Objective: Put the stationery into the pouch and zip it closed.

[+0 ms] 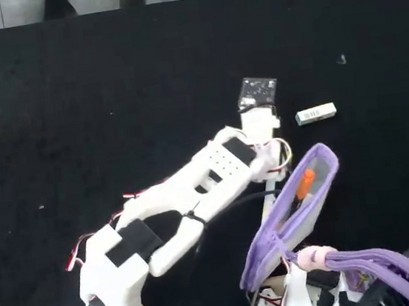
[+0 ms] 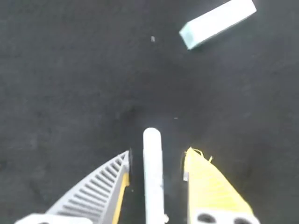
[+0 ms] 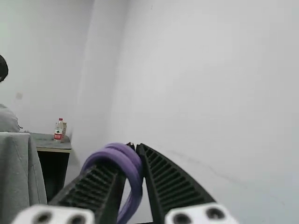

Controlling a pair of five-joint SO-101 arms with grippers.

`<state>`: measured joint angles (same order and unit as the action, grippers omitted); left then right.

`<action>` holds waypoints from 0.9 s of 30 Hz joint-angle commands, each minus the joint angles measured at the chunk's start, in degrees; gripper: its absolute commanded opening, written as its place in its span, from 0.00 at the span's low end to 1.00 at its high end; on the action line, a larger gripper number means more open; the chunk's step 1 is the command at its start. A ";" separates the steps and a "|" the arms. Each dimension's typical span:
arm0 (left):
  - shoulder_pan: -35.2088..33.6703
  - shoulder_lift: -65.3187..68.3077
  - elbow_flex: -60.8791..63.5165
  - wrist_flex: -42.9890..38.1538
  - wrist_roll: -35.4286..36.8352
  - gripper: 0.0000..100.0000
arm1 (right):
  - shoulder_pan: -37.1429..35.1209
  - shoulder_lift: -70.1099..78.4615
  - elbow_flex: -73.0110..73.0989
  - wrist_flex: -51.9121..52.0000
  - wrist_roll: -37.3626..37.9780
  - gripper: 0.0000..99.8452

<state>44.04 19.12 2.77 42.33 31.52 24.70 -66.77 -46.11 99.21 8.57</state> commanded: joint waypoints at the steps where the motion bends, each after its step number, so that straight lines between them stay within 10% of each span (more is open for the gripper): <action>1: 1.27 2.02 -4.79 -0.26 2.37 0.20 | 0.44 2.95 1.63 0.62 -0.44 0.01; 27: 0.40 15.12 -21.67 10.37 4.48 0.06 | 0.35 2.95 1.80 0.79 -0.70 0.01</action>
<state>44.92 35.47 -15.96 52.53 36.00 24.70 -66.77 -45.49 99.21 8.48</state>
